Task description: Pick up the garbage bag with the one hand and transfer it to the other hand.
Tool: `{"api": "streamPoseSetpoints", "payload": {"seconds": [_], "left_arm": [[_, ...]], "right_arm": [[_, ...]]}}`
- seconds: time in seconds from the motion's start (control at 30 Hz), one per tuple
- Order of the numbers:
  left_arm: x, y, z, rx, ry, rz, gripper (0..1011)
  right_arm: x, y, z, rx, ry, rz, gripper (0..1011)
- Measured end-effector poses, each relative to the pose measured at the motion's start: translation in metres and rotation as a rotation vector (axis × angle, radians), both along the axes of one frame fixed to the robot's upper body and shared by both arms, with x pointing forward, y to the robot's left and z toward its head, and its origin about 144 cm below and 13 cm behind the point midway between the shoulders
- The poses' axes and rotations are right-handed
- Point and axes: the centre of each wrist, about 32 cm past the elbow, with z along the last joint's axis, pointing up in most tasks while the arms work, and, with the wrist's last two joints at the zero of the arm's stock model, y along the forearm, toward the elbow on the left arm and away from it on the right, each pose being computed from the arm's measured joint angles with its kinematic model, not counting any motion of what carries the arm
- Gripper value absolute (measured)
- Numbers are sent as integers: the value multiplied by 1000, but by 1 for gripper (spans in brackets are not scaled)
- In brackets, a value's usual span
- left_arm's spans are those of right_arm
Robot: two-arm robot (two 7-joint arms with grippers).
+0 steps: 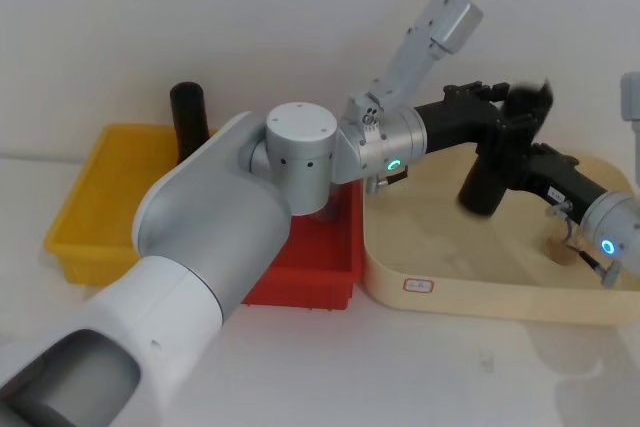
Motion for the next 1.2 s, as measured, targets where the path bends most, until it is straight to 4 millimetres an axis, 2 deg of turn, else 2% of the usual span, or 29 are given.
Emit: {"api": "streamPoseSetpoints", "payload": {"seconds": [0.1, 0.23, 0.43, 1.2], "left_arm": [[0, 0, 0, 0, 0, 0, 719], [0, 0, 0, 0, 0, 0, 870], [0, 0, 0, 0, 0, 0, 1001], [0, 0, 0, 0, -1, 0, 1001]], "right_arm": [[0, 0, 0, 0, 0, 0, 637], [2, 0, 1, -9, 1, -11, 639], [6, 0, 3, -30, 11, -51, 639], [26, -5, 18, -72, 45, -249, 639]]}}
